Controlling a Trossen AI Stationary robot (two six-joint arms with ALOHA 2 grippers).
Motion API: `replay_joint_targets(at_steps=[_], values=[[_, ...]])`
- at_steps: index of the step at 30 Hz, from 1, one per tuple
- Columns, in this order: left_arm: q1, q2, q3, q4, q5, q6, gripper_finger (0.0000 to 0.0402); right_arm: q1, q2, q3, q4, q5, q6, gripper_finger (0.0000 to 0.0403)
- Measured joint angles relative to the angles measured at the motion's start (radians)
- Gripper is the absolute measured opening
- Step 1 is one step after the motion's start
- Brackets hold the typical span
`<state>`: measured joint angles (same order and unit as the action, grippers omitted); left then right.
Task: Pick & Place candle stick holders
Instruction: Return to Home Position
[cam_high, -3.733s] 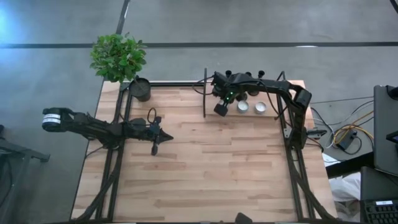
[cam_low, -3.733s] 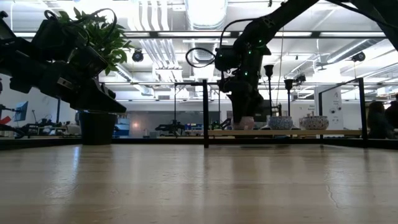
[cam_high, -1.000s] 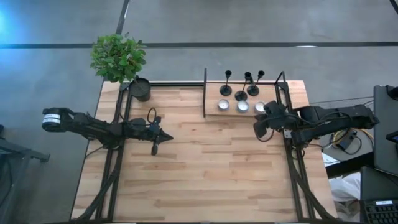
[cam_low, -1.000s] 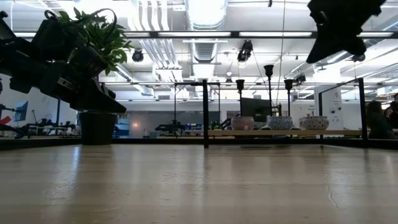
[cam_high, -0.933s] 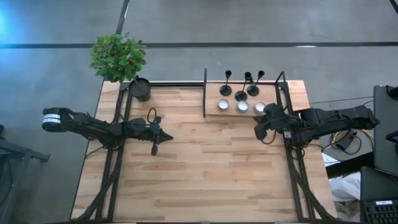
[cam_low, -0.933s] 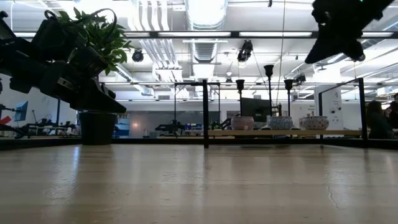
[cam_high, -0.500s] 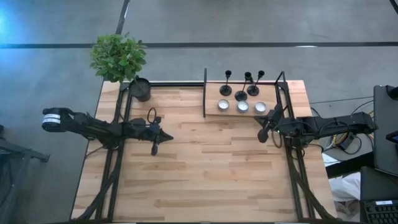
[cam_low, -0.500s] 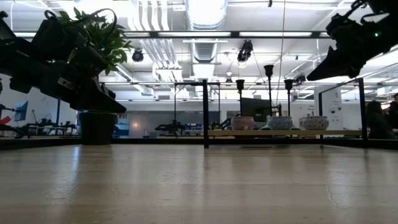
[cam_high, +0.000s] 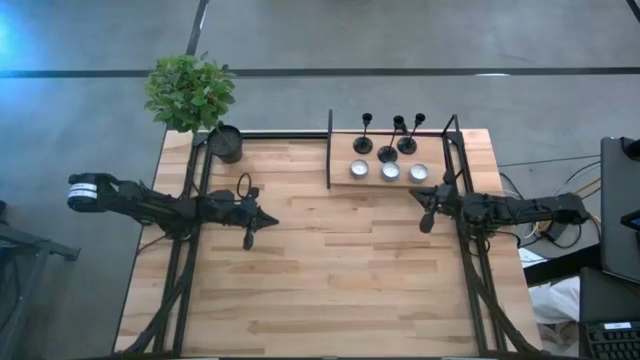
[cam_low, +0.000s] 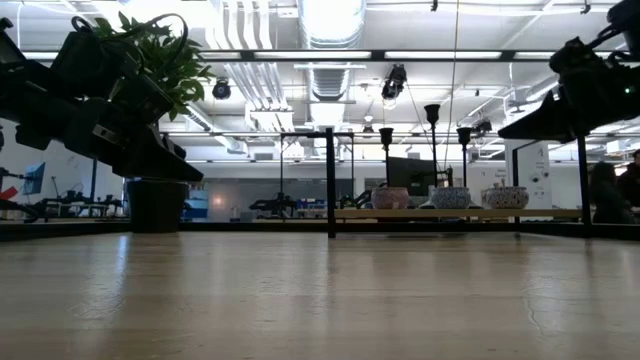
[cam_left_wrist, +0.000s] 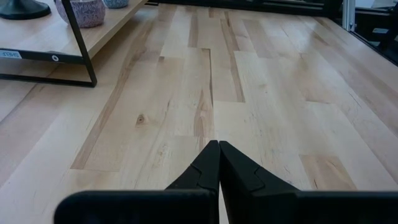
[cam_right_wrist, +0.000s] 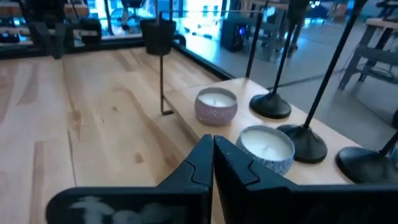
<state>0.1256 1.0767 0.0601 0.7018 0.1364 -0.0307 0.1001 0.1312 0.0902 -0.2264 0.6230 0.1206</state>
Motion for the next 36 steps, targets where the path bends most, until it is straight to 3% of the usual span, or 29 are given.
replay_joint_targets(at_steps=[11,22,25,29,36], values=[[0.000,0.000,0.000,0.000,0.000,0.000,0.0010,0.000,-0.131,-0.003,0.005,-0.013,-0.181,0.0008],[0.000,0.000,0.000,-0.001,0.000,0.000,0.0010,0.000,-0.131,-0.031,0.100,-0.535,-0.157,0.0008],[0.000,0.000,0.000,-0.001,0.000,0.000,0.0010,0.000,-0.131,-0.044,0.138,-0.615,-0.150,0.0008],[0.000,0.000,0.000,0.000,0.000,0.000,0.0010,-0.003,-0.131,-0.082,0.235,-0.623,-0.166,0.0008],[0.000,0.000,0.000,0.001,0.000,0.000,0.0010,-0.009,-0.131,-0.082,0.237,-0.620,-0.207,0.0008]])
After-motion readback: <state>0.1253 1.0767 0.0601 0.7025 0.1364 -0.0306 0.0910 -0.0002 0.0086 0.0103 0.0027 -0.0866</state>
